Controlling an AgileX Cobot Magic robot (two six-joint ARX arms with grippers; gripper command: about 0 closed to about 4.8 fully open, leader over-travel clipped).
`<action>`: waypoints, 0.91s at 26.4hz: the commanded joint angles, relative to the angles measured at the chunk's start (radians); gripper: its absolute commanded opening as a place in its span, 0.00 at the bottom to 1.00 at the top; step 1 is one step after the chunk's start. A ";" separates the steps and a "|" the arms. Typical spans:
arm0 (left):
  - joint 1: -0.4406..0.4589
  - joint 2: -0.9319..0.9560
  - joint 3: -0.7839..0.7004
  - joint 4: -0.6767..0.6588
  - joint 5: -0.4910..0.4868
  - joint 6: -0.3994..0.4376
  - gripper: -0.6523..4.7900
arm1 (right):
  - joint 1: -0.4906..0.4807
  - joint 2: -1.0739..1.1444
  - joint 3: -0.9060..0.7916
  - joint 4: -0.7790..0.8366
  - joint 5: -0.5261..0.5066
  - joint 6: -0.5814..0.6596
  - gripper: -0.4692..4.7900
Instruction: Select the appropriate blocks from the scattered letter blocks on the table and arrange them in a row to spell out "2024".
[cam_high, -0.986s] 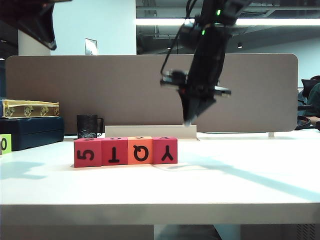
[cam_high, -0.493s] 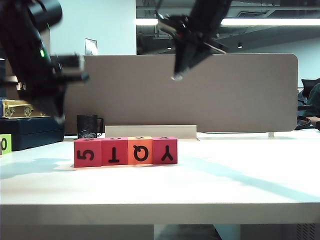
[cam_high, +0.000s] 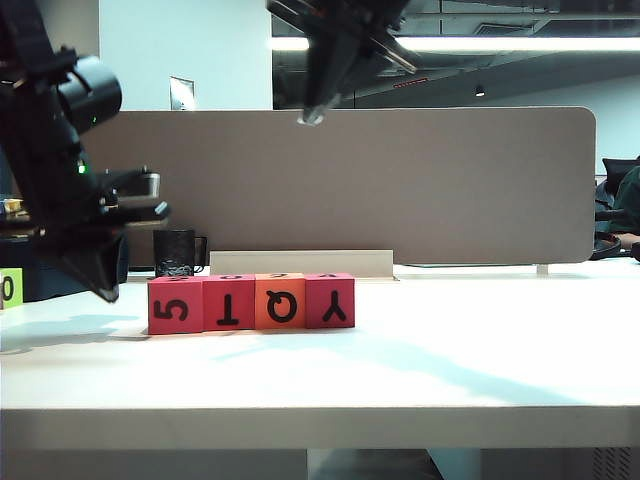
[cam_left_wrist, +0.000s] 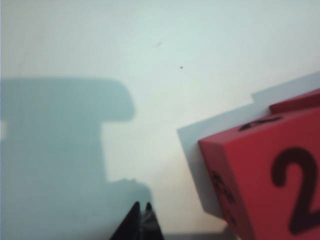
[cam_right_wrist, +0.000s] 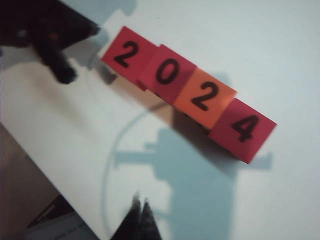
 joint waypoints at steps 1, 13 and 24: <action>0.010 0.026 0.002 0.032 0.079 0.001 0.11 | 0.034 -0.013 0.003 0.018 0.000 -0.019 0.09; 0.008 0.045 0.002 0.124 0.175 -0.042 0.11 | 0.064 -0.013 0.003 0.037 0.001 -0.019 0.09; 0.008 0.082 0.003 0.182 0.249 -0.089 0.11 | 0.063 -0.013 0.003 0.039 0.002 -0.020 0.09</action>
